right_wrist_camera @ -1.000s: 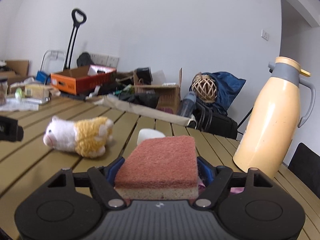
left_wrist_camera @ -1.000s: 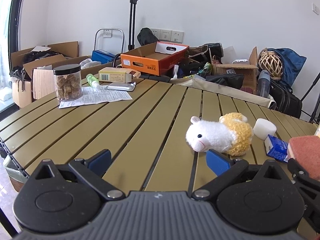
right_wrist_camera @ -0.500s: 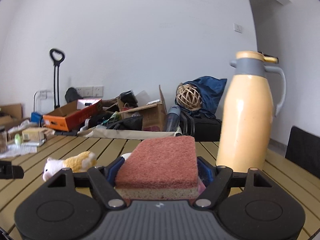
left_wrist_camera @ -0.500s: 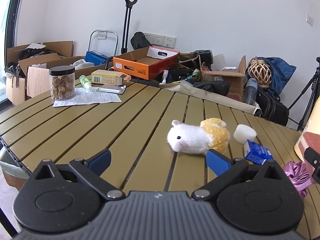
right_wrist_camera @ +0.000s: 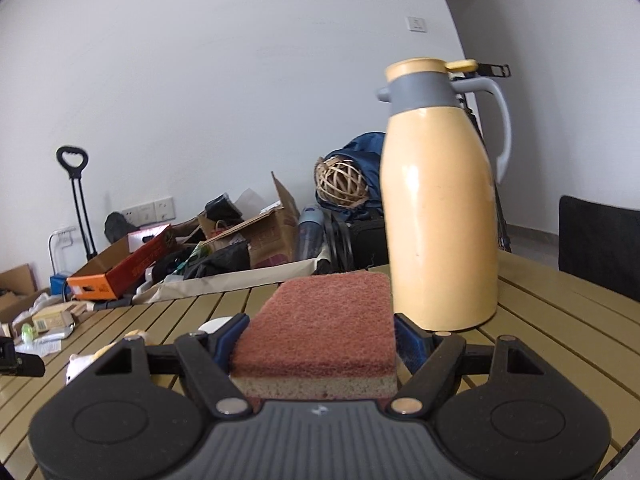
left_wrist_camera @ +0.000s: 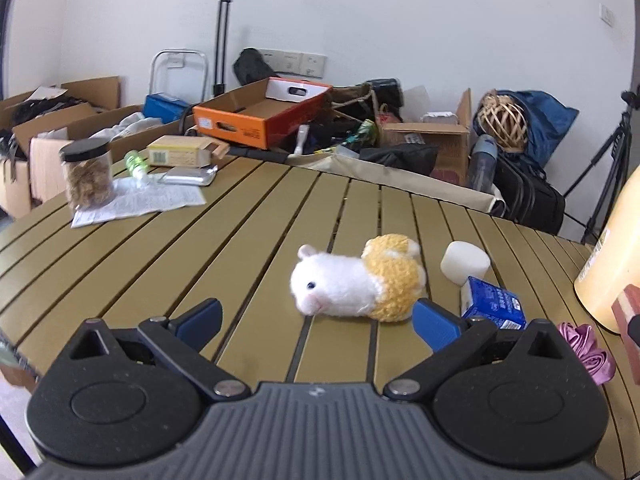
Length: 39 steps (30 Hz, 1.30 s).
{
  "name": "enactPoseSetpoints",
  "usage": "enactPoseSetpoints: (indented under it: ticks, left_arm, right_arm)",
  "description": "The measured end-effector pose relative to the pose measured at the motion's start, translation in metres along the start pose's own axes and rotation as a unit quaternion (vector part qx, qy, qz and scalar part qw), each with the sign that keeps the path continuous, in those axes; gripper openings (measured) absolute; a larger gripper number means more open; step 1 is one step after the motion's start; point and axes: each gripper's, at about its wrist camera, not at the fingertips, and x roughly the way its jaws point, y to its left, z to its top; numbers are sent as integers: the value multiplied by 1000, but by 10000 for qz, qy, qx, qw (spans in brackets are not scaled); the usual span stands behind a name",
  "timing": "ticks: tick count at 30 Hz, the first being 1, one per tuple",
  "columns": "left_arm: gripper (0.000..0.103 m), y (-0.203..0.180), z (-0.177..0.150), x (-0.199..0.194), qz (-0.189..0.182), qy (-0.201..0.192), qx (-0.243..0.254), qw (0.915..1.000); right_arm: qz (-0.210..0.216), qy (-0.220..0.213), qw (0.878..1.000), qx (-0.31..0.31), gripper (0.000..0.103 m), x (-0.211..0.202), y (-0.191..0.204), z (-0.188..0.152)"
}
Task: Collect trash
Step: 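Lift the sponge with the right tool while the left tool moves toward the plush hamster, then close the left tool on the white-and-yellow plush hamster while the right tool holds the sponge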
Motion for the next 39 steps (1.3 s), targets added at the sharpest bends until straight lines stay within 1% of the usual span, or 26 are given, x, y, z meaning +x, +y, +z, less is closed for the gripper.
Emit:
enactPoseSetpoints:
  ticks: [4,9,13,16,20,25,28,31,33,35,37,39]
  left_arm:
    - [103,-13,16,8,83,-76,286,9995]
    - [103,-20,37,23,-64,-47,470,9989]
    - [103,-27,53,42,-87,88,571,9983]
    - [103,-38,60,60,-26,205,795,9966]
    - [103,-53,59,87,-185,556,972,9935]
    - [103,-72,48,114,-250,871,1177,9889]
    - [103,-78,43,126,-291,929,1225,9877]
    - [103,-86,39,134,-283,934,1401,9853]
    - [103,-90,38,139,-185,909,1554,9835]
    - [100,-93,36,144,-170,928,1623,9822]
    - [87,-95,34,150,-217,1032,1675,9802]
    - [79,-95,32,155,-237,1113,1711,9787]
  right_arm:
    - [-31,28,9998,188,76,3,-15,-2]
    - [-108,34,9991,400,76,4,-32,-3]
    - [-170,40,9986,493,76,7,-42,-5]
    - [-215,63,9980,589,76,10,-49,-7]
    - [-238,87,9973,692,76,14,-53,-11]
    - [-218,90,9969,747,76,18,-53,-12]
    - [-228,68,9967,770,76,22,-55,-14]
    - [-270,107,9960,841,76,27,-58,-17]
    - [-291,130,9956,883,76,30,-60,-18]
    - [-319,144,9954,894,76,32,-61,-19]
    - [-337,168,9952,908,76,34,-62,-20]
    - [-339,196,9949,927,76,36,-63,-21]
